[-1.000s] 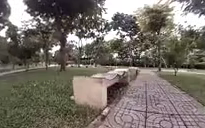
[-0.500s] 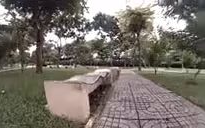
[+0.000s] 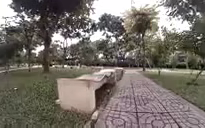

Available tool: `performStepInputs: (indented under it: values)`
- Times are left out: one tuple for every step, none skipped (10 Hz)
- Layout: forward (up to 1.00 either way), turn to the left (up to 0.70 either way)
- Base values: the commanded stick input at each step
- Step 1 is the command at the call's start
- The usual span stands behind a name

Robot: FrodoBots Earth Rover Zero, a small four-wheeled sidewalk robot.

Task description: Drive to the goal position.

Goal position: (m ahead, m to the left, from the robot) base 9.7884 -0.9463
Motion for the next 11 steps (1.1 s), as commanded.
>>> performStepInputs:
  values:
    - [-0.62, 0.00]
    - [-0.04, 0.00]
    - [0.00, 0.00]
    - [0.00, 0.00]
    - [0.00, 0.00]
    - [0.46, 0.00]
    - [0.70, 0.00]
    - [0.70, -0.27]
    - [0.70, -0.27]
    - [0.70, -0.27]
    - [0.70, -0.27]
